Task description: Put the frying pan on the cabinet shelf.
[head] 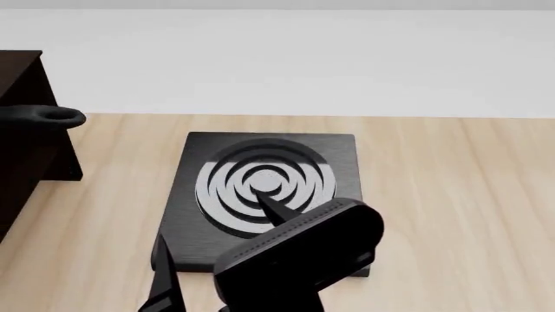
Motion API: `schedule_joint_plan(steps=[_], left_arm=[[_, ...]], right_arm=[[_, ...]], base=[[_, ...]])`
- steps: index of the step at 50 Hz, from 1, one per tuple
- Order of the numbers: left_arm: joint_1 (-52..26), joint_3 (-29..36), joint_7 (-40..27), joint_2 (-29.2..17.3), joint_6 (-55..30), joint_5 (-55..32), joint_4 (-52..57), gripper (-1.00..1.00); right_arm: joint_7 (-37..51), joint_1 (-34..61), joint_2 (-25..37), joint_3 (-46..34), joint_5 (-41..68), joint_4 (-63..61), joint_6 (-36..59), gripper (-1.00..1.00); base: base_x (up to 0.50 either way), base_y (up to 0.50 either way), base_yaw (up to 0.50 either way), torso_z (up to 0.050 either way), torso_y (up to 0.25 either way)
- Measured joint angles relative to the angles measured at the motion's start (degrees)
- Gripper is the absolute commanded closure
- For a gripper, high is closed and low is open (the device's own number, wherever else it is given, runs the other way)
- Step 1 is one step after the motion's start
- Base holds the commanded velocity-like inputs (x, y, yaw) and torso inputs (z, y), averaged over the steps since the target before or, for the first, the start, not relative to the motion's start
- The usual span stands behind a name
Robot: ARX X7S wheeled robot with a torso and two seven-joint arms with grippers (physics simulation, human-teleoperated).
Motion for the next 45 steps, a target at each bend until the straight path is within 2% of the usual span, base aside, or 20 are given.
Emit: schedule_joint_plan(steps=[30, 38, 45], left_arm=[[13.15, -1.43, -8.94, 1.18, -4.28, -6.52, 21.01, -1.0], [16.11, -0.1, -6.96, 0.56, -5.08, -2.16, 26.04, -1.0], [18.85, 2.8, -5.9, -1.89, -6.08, 5.75, 31.61, -1.0]], right_arm=[[1.93, 0.42, 1.38, 1.07, 2.49, -0.52, -0.6, -1.0], [2.75, 0.37, 2.26, 2.6, 3.51, -0.43, -1.04, -1.0], [3.22, -0.16, 2.99, 4.3, 4.18, -0.03, -2.01, -1.0]], base=[[0.0, 0.0, 0.0, 0.0, 0.0], [0.0, 0.0, 0.0, 0.0, 0.0], [0.0, 0.0, 0.0, 0.0, 0.0]])
